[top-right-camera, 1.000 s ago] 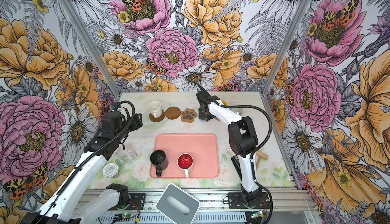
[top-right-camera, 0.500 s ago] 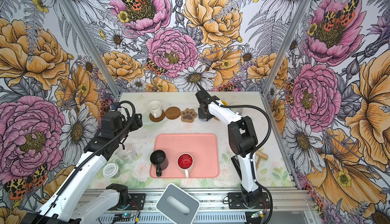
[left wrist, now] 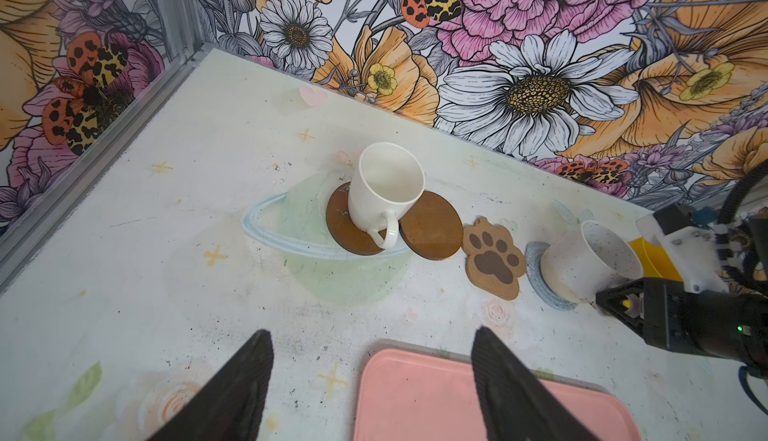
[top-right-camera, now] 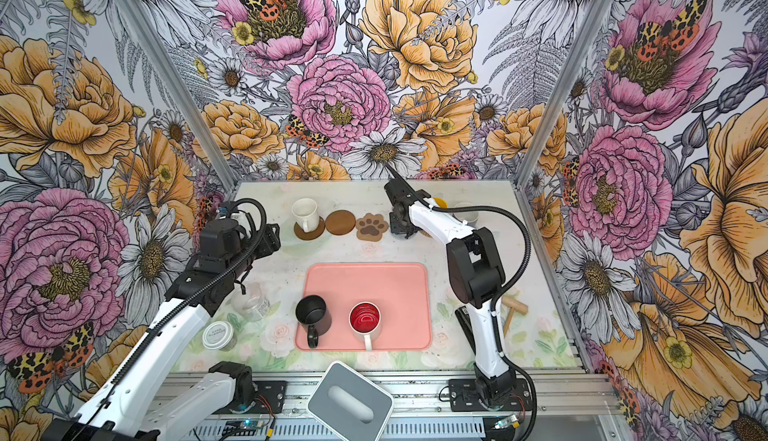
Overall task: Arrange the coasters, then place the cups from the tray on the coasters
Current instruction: 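Lower the speckled cup onto the grey knitted coaster with the right gripper, then open and raise the right gripper while the left gripper moves over the black mug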
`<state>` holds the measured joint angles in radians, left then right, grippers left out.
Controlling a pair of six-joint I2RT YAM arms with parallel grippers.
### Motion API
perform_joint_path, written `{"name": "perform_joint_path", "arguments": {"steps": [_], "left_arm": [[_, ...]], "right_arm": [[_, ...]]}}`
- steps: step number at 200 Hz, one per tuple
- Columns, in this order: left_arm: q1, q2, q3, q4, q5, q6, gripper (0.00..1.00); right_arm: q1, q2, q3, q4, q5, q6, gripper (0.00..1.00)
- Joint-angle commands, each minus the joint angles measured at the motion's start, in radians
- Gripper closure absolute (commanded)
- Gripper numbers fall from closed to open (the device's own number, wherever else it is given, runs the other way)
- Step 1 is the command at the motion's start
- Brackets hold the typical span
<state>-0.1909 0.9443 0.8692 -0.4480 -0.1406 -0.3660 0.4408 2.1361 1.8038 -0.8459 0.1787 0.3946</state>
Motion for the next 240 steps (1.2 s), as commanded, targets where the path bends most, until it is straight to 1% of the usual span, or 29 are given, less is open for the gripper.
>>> {"name": "perform_joint_path", "arguments": {"steps": [1, 82, 140, 159, 195, 206, 240], "left_arm": [[0.015, -0.001, -0.009, -0.01, -0.004, 0.015, 0.23], [0.017, 0.001, -0.007, -0.01, 0.0, 0.018, 0.23], [0.021, -0.007, -0.01, -0.009, 0.002, 0.018, 0.23], [0.019, -0.01, -0.012, -0.01, 0.003, 0.018, 0.23], [0.021, -0.018, -0.013, -0.01, 0.007, 0.018, 0.23], [0.021, -0.021, -0.012, -0.011, 0.007, 0.016, 0.23], [0.019, -0.036, -0.006, -0.015, 0.015, 0.004, 0.23]], "right_arm": [[-0.006, -0.002, 0.055, 0.075, 0.038, 0.0, 1.0], [0.0, -0.013, -0.014, 0.095, 0.016, 0.027, 1.0], [0.019, -0.043, -0.078, 0.103, 0.044, 0.036, 1.0], [0.025, -0.052, -0.095, 0.104, 0.055, 0.039, 0.92], [0.034, -0.072, -0.127, 0.107, 0.073, 0.048, 0.73], [0.034, -0.079, -0.132, 0.108, 0.073, 0.05, 0.65], [0.039, -0.123, -0.143, 0.109, 0.079, 0.054, 0.47]]}}
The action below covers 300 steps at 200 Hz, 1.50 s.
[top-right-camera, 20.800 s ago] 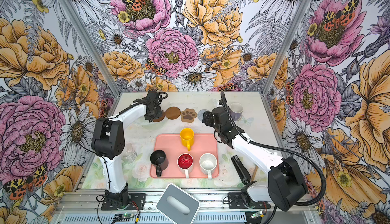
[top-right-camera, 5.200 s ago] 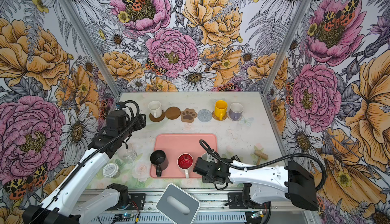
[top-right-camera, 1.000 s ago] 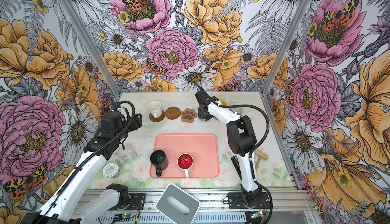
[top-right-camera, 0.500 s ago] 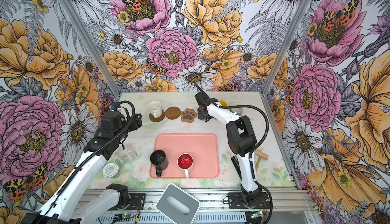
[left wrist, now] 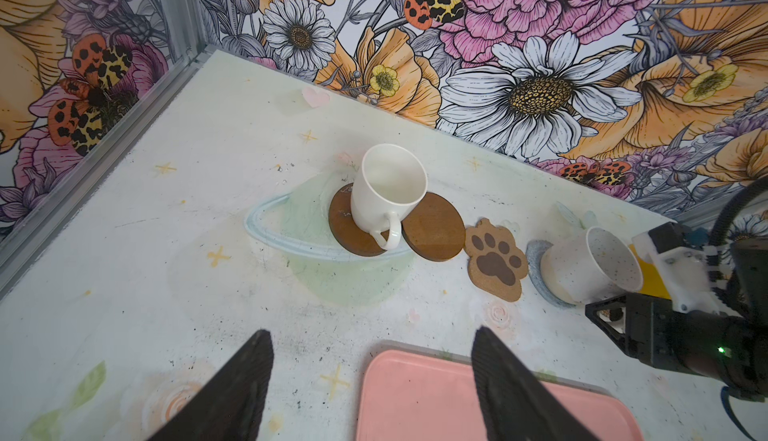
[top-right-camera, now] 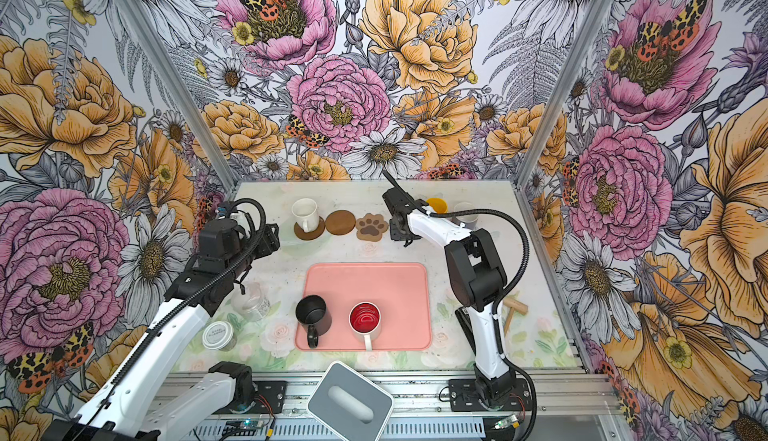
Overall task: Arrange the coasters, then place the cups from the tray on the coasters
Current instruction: 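Open and raise the right gripper while the left gripper moves over the black mug, then lower the left gripper down around the black mug rim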
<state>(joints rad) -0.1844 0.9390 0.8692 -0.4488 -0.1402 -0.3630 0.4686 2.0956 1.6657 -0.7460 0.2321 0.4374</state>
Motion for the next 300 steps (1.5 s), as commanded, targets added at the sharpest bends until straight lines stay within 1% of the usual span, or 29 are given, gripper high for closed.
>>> {"name": "perform_joint_path", "arguments": {"steps": [1, 30, 53, 71, 88, 104, 107, 121, 132, 148, 165, 181, 201, 215, 247, 272, 300], "left_arm": [[0.012, -0.031, -0.006, -0.014, 0.016, 0.001, 0.23], [0.006, -0.053, 0.009, -0.037, 0.019, 0.0, 0.24], [-0.012, -0.069, 0.046, -0.092, 0.019, 0.003, 0.24], [-0.059, -0.086, 0.1, -0.174, -0.009, 0.014, 0.25], [-0.149, -0.117, 0.132, -0.24, -0.048, 0.016, 0.25], [-0.252, -0.142, 0.159, -0.314, -0.062, 0.008, 0.25], [-0.271, -0.144, 0.166, -0.332, -0.094, 0.003, 0.25], [-0.383, -0.146, 0.196, -0.424, -0.168, -0.037, 0.25], [-0.47, -0.144, 0.211, -0.488, -0.219, -0.071, 0.25], [-0.574, -0.128, 0.232, -0.573, -0.281, -0.134, 0.25], [-0.661, -0.093, 0.247, -0.652, -0.295, -0.197, 0.26], [-0.739, -0.056, 0.253, -0.729, -0.288, -0.223, 0.27], [-0.806, -0.002, 0.277, -0.851, -0.334, -0.311, 0.27], [-0.838, 0.016, 0.276, -0.891, -0.323, -0.355, 0.27], [-0.895, 0.011, 0.239, -0.896, -0.26, -0.441, 0.28], [-0.906, -0.014, 0.18, -0.923, -0.215, -0.53, 0.29], [-0.962, -0.056, 0.109, -0.92, -0.193, -0.643, 0.29]], "right_arm": [[0.012, -0.084, -0.005, 0.01, 0.026, 0.011, 0.46], [0.036, -0.159, -0.021, 0.014, 0.065, 0.009, 0.38], [0.071, -0.232, -0.031, 0.024, 0.107, 0.012, 0.37], [0.103, -0.287, -0.042, 0.056, 0.121, 0.027, 0.36], [0.137, -0.336, -0.067, 0.123, 0.13, 0.045, 0.36], [0.177, -0.387, -0.119, 0.213, 0.176, 0.075, 0.36], [0.184, -0.398, -0.134, 0.234, 0.186, 0.082, 0.36], [0.212, -0.446, -0.212, 0.338, 0.211, 0.126, 0.35], [0.223, -0.477, -0.274, 0.428, 0.203, 0.161, 0.34], [0.228, -0.508, -0.343, 0.518, 0.188, 0.207, 0.34], [0.231, -0.532, -0.402, 0.577, 0.162, 0.223, 0.34], [0.235, -0.555, -0.444, 0.597, 0.154, 0.233, 0.34], [0.235, -0.606, -0.516, 0.638, 0.164, 0.24, 0.34], [0.235, -0.642, -0.556, 0.652, 0.183, 0.236, 0.33], [0.225, -0.685, -0.597, 0.655, 0.199, 0.235, 0.32], [0.22, -0.685, -0.604, 0.661, 0.185, 0.236, 0.31], [0.218, -0.668, -0.604, 0.678, 0.172, 0.237, 0.31]]}}
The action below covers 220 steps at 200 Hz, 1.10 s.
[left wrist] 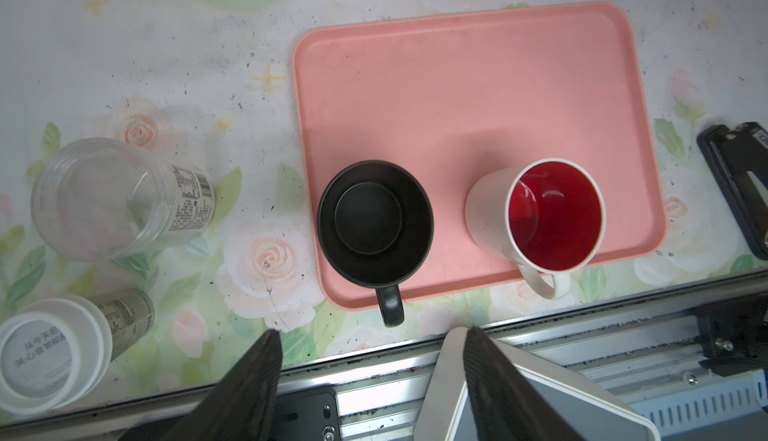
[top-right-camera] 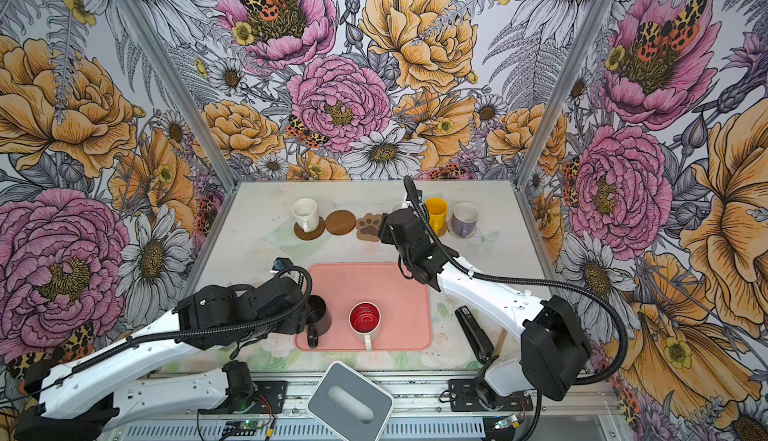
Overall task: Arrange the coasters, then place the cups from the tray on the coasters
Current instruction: 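Lower the left gripper down around the black mug rim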
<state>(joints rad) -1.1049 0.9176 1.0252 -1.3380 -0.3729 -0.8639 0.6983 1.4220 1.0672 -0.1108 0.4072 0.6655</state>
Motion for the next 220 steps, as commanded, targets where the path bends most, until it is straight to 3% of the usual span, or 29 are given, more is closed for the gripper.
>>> {"name": "perform_joint_path", "arguments": {"steps": [1, 44, 111, 156, 220], "left_arm": [[-0.043, -0.036, -0.049, -0.03, 0.039, -0.146, 0.29], [-0.111, -0.032, -0.093, -0.017, 0.014, -0.248, 0.28], [-0.119, 0.006, -0.219, 0.192, 0.044, -0.261, 0.27], [-0.074, -0.031, -0.332, 0.358, 0.073, -0.294, 0.28], [0.019, -0.003, -0.379, 0.423, 0.099, -0.259, 0.28]], "right_arm": [[-0.012, 0.007, -0.005, 0.043, -0.004, 0.008, 0.31], [-0.016, 0.042, 0.001, 0.079, -0.045, 0.023, 0.31], [-0.017, 0.052, -0.001, 0.086, -0.048, 0.029, 0.31], [-0.022, 0.064, 0.002, 0.091, -0.059, 0.034, 0.31], [-0.031, 0.072, -0.002, 0.091, -0.07, 0.037, 0.31]]}}
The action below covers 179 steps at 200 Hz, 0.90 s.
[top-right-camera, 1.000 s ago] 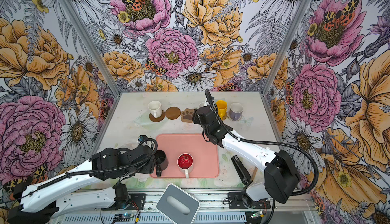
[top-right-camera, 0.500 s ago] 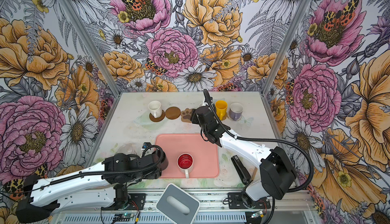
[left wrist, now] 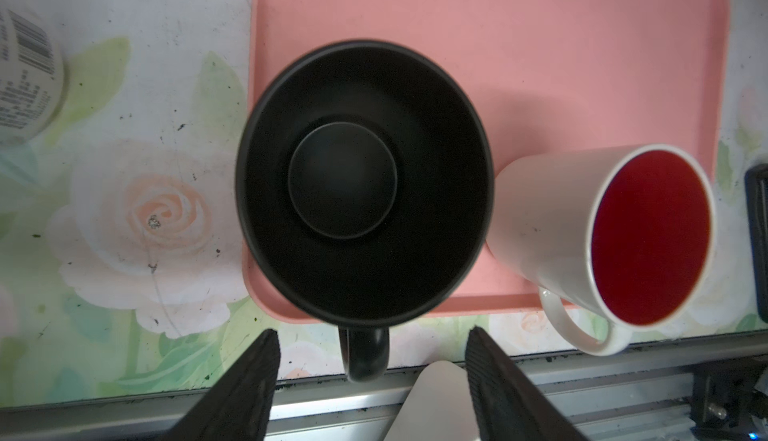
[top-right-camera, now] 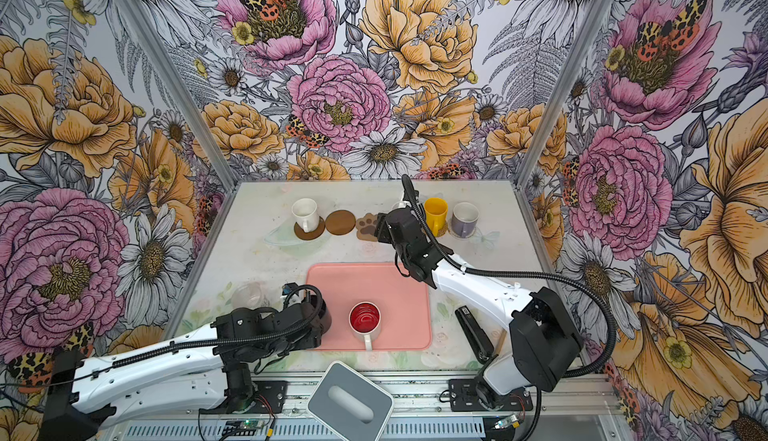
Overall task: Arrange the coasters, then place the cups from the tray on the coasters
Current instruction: 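Lower the left gripper down around the black mug rim, then close the left gripper on the black mug rim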
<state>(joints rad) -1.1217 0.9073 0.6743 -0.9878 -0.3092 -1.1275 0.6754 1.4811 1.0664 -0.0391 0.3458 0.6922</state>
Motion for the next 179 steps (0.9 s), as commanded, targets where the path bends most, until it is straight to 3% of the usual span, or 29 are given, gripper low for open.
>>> {"name": "perform_joint_path", "arguments": {"steps": [1, 53, 148, 179], "left_arm": [[0.036, 0.008, -0.029, 0.075, 0.037, 0.005, 0.28], [0.081, 0.033, -0.071, 0.097, 0.058, 0.011, 0.28], [0.135, 0.117, -0.088, 0.147, 0.088, 0.079, 0.41], [0.14, 0.145, -0.079, 0.153, 0.091, 0.094, 0.54]], "right_arm": [[-0.008, 0.013, -0.002, 0.019, -0.008, 0.01, 0.31], [-0.023, 0.026, -0.003, 0.024, -0.026, 0.018, 0.31], [-0.046, 0.044, -0.008, 0.037, -0.068, 0.035, 0.31], [-0.05, 0.045, -0.011, 0.039, -0.076, 0.036, 0.31]]}}
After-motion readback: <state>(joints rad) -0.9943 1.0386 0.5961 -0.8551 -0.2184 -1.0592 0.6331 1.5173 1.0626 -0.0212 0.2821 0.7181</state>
